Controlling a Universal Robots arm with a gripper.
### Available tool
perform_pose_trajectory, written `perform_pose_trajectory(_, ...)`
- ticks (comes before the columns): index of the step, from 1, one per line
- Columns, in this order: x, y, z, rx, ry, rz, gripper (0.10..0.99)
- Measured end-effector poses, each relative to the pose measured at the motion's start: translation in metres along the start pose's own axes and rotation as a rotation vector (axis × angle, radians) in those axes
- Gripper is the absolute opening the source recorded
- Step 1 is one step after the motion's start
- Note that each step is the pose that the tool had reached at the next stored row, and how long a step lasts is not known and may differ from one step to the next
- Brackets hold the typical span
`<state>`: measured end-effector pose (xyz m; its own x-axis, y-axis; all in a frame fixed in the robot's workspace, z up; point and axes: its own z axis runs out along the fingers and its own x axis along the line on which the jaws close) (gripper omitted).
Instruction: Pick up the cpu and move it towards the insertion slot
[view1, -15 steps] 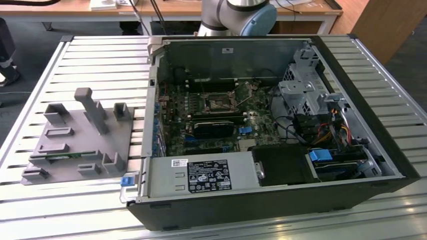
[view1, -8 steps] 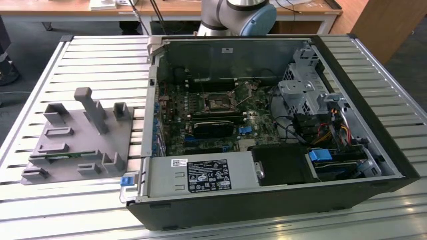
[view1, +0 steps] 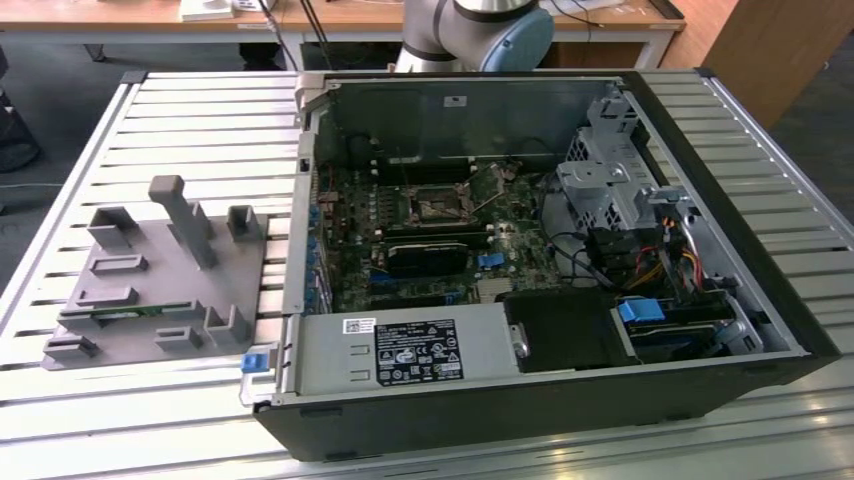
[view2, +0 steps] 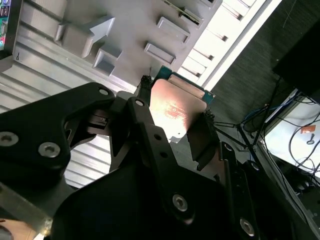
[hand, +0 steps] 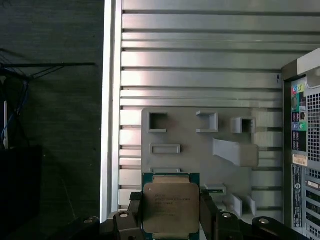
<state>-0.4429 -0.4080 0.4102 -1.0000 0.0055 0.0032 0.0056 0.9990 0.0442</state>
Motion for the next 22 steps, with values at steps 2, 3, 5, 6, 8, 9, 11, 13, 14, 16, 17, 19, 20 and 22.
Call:
perform_pose_trajectory(2, 0.0001, 0.0004, -0.0046, 0.000, 0.0001, 0.000, 0.541)
perform_pose_trajectory(3, 0.0001, 0.0006, -0.0065, 0.000, 0.0001, 0.000, 0.541)
perform_pose_trajectory(5, 0.0001, 0.0009, -0.0095, 0.000, 0.0000, 0.000, 0.541)
perform_pose_trajectory(6, 0.0001, 0.0009, -0.0101, 0.000, 0.0000, 0.000, 0.541)
perform_pose_trajectory(8, -0.0006, 0.0011, -0.0102, 0.000, 0.0000, 0.000, 0.541)
perform_pose_trajectory(9, -0.0012, 0.0011, -0.0102, 0.000, -0.0001, 0.000, 0.541)
perform_pose_trajectory(11, -0.0048, 0.0015, -0.0103, 0.000, 0.0000, 0.000, 0.541)
perform_pose_trajectory(13, -0.0090, 0.0020, -0.0103, 0.000, 0.0002, 0.000, 0.541)
perform_pose_trajectory(14, -0.0106, 0.0022, -0.0102, 0.000, 0.0000, 0.000, 0.541)
perform_pose_trajectory(16, -0.0135, 0.0028, -0.0102, 0.000, 0.0001, 0.000, 0.541)
perform_pose_trajectory(17, -0.0149, 0.0033, -0.0101, 0.000, 0.0000, 0.000, 0.541)
perform_pose_trajectory(19, -0.0185, 0.0041, -0.0100, 0.000, 0.0000, 0.000, 0.541)
perform_pose_trajectory(20, -0.0199, 0.0044, -0.0100, 0.000, 0.0001, 0.000, 0.541)
perform_pose_trajectory(22, -0.0233, 0.0047, -0.0099, 0.000, 0.0000, 0.000, 0.541)
